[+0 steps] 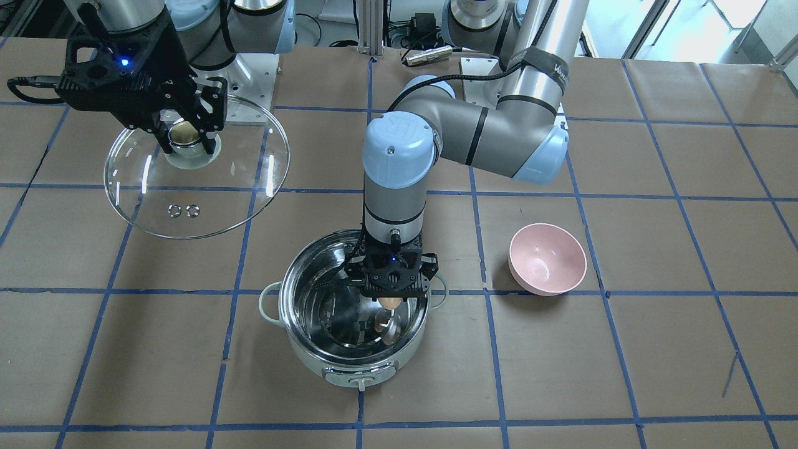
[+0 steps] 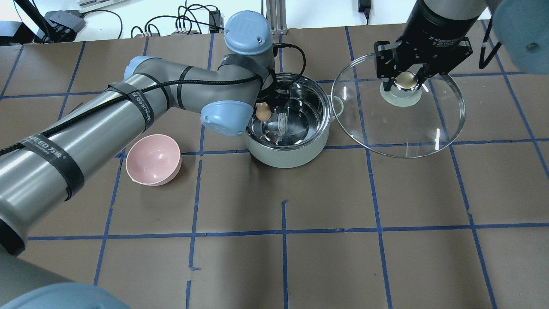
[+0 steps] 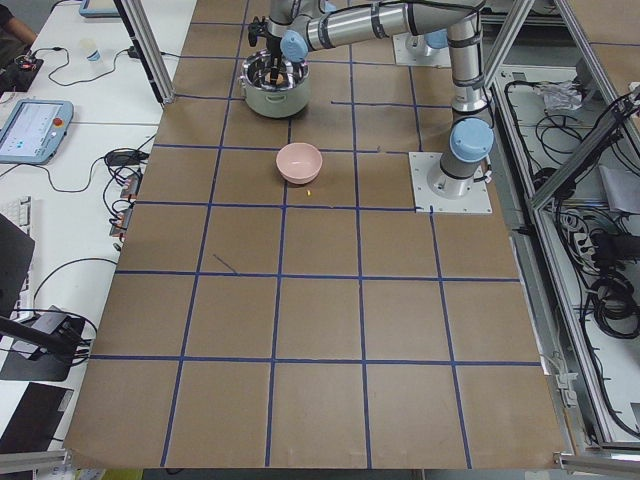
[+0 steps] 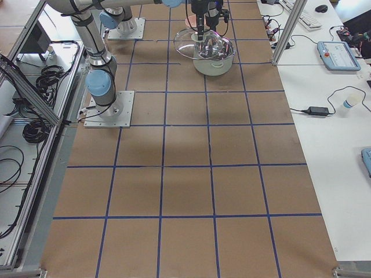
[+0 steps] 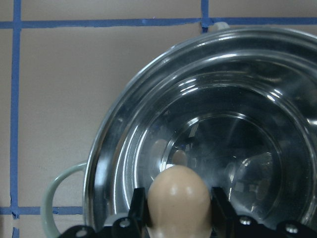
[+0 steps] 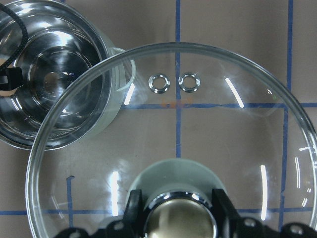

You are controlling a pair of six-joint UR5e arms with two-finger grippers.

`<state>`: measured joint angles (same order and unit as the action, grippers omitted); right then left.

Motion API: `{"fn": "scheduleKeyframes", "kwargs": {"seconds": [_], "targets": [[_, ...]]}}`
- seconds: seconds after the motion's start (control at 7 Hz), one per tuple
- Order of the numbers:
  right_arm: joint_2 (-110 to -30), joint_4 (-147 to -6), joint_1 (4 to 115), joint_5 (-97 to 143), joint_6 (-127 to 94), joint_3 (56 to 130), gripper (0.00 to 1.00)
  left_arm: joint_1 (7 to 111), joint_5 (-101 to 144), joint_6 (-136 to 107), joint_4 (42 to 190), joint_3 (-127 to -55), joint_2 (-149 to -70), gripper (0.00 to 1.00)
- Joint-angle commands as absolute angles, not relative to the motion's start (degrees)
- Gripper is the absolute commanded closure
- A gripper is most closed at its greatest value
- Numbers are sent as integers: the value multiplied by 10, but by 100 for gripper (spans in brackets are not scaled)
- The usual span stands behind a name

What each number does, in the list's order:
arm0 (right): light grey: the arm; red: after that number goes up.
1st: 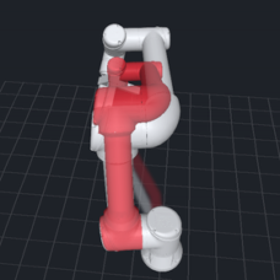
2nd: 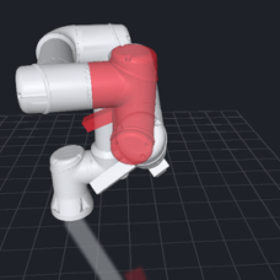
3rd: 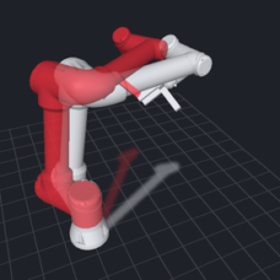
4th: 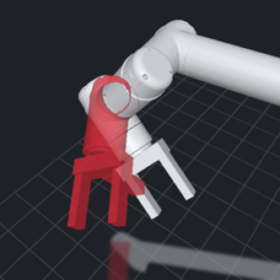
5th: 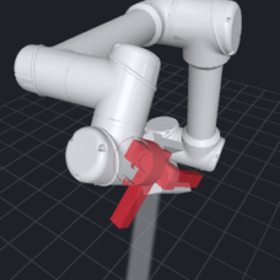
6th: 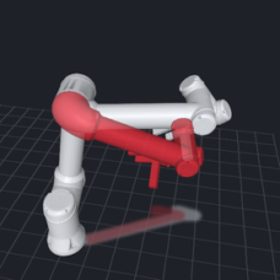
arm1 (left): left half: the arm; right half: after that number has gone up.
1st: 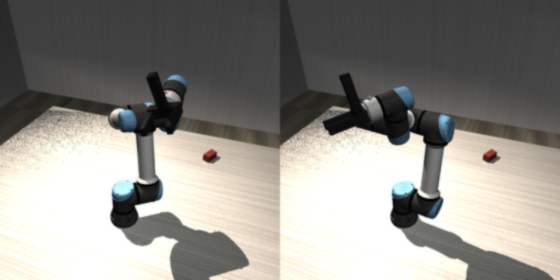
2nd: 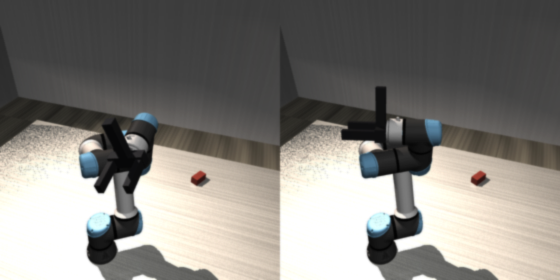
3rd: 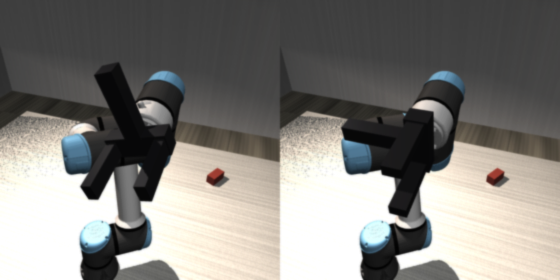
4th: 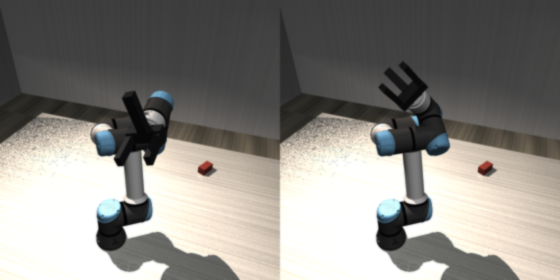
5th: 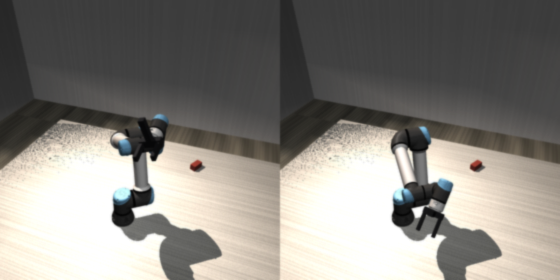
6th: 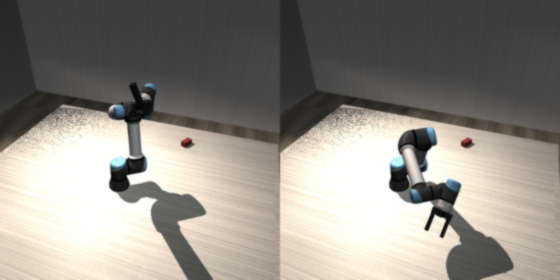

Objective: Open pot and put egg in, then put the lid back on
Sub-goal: 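Lift the egg with the left gripper and carry it over the pot, then lower the egg into the pot and open the left gripper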

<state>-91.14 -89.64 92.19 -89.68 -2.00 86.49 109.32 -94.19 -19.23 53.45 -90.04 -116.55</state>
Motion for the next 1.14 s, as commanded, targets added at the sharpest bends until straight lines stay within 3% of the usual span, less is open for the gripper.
{"fn": "scheduleKeyframes", "kwargs": {"seconds": [0.0,0.14,0.43,0.57,1.0], "targets": [[-911,-896,922,-897,-19,865,98,1093,-945,-192,520,-909,-1174,62],[-911,-896,922,-897,-20,865,98,1093,-946,-192,519,-911,-1172,24],[-911,-896,922,-897,-20,865,98,1093,-947,-191,522,-904,-1158,16],[-911,-896,922,-897,-20,866,98,1084,-952,-186,526,-896,-1140,7],[-911,-896,922,-896,-20,865,98,972,-925,-107,662,-890,-1039,6]]}}
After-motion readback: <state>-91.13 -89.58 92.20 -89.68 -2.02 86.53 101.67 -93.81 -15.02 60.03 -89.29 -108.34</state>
